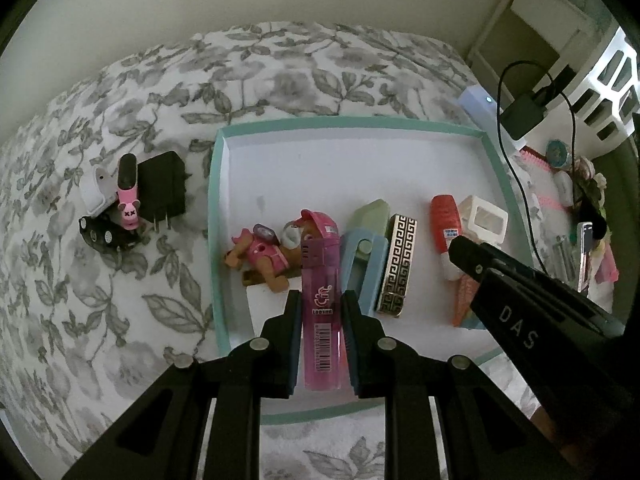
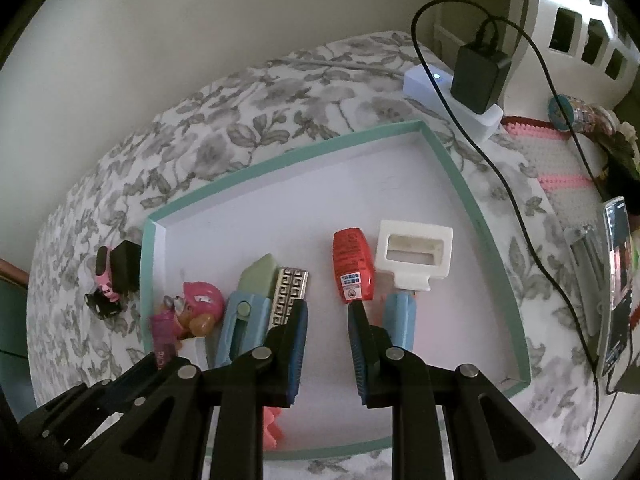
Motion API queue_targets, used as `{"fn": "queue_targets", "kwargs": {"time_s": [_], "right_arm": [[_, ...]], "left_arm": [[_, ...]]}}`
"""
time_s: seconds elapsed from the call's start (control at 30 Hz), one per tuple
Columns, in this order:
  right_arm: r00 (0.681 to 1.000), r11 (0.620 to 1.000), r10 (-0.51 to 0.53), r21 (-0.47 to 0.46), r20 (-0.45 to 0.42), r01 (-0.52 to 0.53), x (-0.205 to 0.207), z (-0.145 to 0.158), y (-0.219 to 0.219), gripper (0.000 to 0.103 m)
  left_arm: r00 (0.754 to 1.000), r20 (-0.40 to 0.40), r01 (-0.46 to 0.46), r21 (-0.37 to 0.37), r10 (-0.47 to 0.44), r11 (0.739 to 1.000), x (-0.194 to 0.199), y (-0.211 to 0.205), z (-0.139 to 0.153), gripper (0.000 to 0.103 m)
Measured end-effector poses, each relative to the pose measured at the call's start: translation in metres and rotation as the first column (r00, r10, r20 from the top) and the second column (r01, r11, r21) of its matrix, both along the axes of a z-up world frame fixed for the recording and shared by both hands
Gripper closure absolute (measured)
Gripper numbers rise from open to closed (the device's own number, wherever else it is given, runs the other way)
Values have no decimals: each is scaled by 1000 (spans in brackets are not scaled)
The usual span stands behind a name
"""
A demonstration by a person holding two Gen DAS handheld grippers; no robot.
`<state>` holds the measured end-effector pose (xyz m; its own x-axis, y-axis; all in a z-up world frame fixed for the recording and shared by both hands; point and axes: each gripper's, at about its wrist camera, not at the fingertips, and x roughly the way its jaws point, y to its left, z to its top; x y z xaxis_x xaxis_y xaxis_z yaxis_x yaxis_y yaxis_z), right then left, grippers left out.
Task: Organize rigid objects
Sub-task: 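Carry the lighter and strip into the tray and open both grippers, then move the left gripper back toward the black toy car and white watch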
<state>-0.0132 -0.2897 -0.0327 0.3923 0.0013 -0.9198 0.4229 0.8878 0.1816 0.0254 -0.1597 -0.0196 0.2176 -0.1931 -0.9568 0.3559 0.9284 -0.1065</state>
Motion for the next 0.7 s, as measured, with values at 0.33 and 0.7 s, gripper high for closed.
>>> {"fn": "queue_targets", "kwargs": {"time_s": [0.33,0.7], "right_arm": [[1000,1000,2,-11,-6,-2,1,-1,0,76],[1000,999,27,-33,-3,-27,4,-1,6,42]], "left_arm": [[999,14,-42,-20,42,999,8,16,10,63],[966,50,-253,-29,254,967,33,82,21,23]]}}
